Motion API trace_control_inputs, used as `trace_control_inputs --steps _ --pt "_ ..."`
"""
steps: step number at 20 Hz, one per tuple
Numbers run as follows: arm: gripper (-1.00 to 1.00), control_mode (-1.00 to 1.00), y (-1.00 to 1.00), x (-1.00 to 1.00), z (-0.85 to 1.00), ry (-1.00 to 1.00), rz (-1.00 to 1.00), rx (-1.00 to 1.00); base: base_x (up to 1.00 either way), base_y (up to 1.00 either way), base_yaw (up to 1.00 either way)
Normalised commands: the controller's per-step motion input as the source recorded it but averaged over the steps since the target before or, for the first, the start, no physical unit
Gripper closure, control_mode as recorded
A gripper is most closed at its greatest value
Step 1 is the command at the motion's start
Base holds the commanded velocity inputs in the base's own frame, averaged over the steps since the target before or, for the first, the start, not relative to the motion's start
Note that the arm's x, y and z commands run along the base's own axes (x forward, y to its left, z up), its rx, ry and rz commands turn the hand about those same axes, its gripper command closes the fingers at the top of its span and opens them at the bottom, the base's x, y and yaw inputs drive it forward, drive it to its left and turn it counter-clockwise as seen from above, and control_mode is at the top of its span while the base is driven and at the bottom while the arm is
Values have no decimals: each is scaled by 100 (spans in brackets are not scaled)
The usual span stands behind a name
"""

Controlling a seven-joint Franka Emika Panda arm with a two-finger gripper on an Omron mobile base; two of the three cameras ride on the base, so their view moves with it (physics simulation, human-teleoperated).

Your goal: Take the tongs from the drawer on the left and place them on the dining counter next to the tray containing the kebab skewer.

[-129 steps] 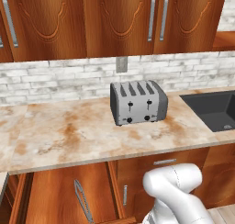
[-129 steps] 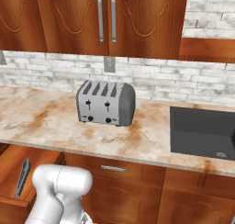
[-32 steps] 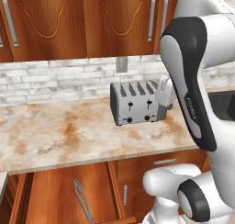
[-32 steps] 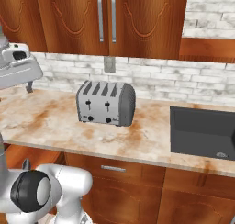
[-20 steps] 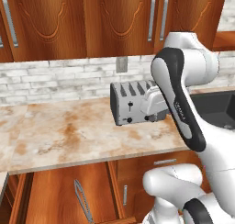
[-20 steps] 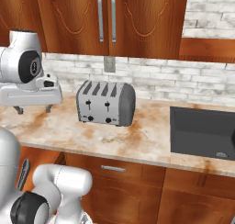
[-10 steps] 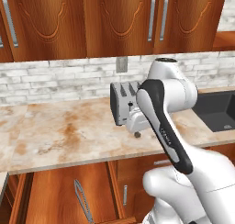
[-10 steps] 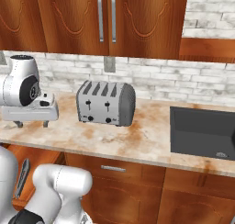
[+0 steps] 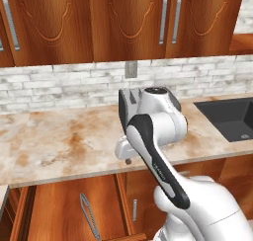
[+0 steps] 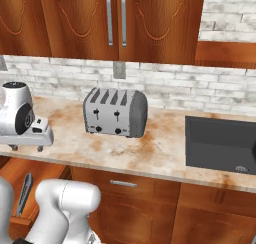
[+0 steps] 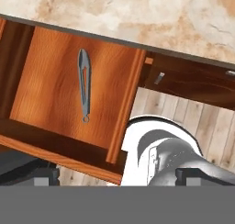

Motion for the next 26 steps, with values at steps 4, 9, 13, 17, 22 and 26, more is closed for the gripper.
trace_control_inputs --steps 4,9,13,17,22,26 --pt "-100 -100 47 18 -42 -3 -5 0 0 0 0" --pt "-100 -100 33 20 -39 -1 -5 0 0 0 0" --pt "-100 -100 33 13 -53 -1 -2 0 0 0 0" --pt "-100 -100 38 17 -56 -8 0 0 0 0 0" --pt "-100 -100 41 28 -55 -11 0 0 0 0 0" --pt "-100 -100 37 26 -38 -2 0 0 0 0 0"
